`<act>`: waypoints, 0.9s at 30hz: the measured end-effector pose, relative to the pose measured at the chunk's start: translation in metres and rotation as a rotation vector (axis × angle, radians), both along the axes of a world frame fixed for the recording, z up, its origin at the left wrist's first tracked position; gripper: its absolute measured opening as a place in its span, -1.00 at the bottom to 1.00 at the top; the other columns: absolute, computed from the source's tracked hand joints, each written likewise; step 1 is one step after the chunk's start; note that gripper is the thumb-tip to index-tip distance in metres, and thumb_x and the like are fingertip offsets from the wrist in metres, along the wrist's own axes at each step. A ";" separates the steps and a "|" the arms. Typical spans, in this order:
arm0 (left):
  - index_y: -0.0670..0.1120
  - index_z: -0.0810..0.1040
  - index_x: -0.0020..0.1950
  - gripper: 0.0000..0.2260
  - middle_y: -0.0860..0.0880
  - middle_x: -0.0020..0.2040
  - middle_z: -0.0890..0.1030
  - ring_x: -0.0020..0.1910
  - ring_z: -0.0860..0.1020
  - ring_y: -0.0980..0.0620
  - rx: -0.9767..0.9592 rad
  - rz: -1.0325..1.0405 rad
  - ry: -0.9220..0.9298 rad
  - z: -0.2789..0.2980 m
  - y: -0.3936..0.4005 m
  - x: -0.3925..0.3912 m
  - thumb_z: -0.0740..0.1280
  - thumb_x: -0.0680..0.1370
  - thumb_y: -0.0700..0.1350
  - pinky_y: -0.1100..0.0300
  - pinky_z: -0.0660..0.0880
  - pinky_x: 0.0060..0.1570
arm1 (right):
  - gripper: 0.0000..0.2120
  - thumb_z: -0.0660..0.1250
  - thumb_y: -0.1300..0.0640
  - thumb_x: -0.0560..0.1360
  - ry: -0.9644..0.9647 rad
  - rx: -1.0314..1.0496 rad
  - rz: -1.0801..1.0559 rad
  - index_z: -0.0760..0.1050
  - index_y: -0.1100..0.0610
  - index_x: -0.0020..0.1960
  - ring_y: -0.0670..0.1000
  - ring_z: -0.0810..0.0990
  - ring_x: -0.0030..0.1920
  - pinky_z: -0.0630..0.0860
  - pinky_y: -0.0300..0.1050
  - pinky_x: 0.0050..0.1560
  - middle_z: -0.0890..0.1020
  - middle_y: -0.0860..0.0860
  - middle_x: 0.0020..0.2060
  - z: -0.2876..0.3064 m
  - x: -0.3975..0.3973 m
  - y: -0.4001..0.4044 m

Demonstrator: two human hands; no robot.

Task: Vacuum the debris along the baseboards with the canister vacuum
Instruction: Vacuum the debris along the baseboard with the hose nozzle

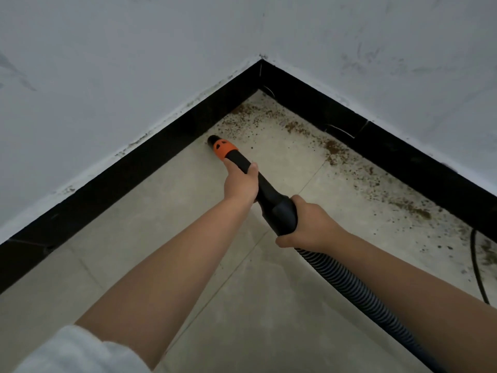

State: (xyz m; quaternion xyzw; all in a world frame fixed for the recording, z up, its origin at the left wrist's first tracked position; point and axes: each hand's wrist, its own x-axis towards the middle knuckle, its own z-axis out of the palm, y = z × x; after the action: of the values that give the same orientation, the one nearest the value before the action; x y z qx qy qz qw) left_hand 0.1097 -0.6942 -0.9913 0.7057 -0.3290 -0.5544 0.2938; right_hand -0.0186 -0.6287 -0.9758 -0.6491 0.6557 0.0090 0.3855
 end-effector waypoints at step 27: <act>0.05 -0.21 0.54 -0.40 -0.14 0.40 0.33 0.23 0.46 -0.18 0.076 0.029 -0.011 0.014 -0.011 -0.010 0.12 0.64 -0.05 0.01 0.52 -0.02 | -0.48 0.48 -0.01 0.29 -0.091 -0.036 0.090 0.21 0.06 0.02 -0.01 0.50 -0.19 0.43 -0.20 -0.34 0.44 -0.04 -0.16 -0.012 -0.014 -0.021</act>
State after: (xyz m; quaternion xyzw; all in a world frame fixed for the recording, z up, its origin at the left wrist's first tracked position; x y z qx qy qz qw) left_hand 0.0999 -0.7055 -0.9773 0.7239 -0.2991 -0.5584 0.2732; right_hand -0.0325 -0.6492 -0.9883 -0.6847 0.6076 -0.0149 0.4023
